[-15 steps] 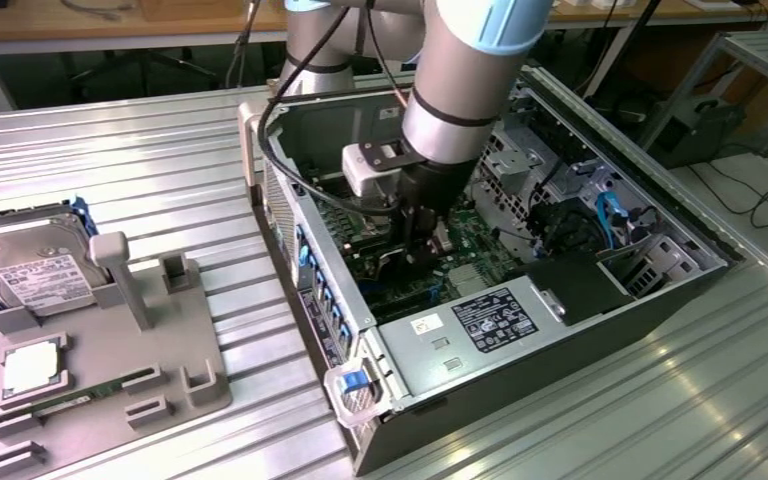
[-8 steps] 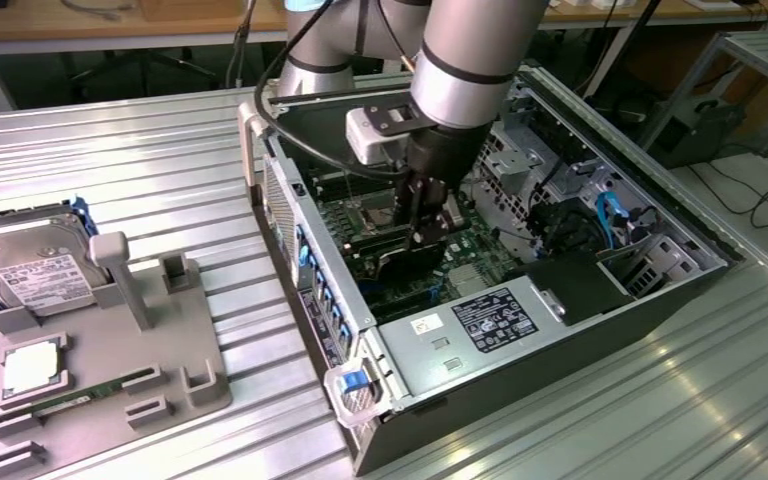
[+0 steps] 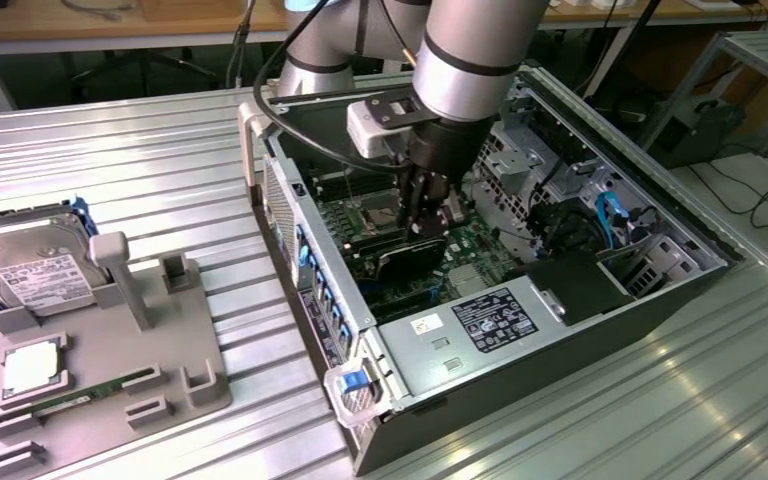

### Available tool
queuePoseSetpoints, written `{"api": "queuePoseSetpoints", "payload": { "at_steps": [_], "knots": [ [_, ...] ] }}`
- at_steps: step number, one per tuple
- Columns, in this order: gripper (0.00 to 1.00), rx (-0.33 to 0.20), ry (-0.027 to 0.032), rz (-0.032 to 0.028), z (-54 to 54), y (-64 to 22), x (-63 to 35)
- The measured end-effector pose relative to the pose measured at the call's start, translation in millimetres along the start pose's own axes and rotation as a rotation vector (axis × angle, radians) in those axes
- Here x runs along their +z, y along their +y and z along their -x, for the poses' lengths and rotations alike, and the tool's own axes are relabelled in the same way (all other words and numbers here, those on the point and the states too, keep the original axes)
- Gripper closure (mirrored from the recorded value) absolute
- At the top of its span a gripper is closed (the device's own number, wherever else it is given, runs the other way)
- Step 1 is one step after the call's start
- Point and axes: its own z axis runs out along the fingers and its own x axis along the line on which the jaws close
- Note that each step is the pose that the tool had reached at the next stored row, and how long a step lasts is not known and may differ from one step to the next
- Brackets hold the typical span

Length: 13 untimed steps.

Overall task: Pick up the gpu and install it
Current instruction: 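Insert the gpu into the slot, then press down on the gpu until it lock into place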

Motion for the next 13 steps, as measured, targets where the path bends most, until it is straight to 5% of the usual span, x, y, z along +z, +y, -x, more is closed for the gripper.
{"api": "queuePoseSetpoints", "payload": {
  "at_steps": [4, 13],
  "knots": [
    [0.89, 0.0, -0.0001, 0.0, -0.5, 0.0, 0.0],
    [0.89, 0.0, 0.0, 0.0, -1.9, 0.0, -0.1]
  ]
}}
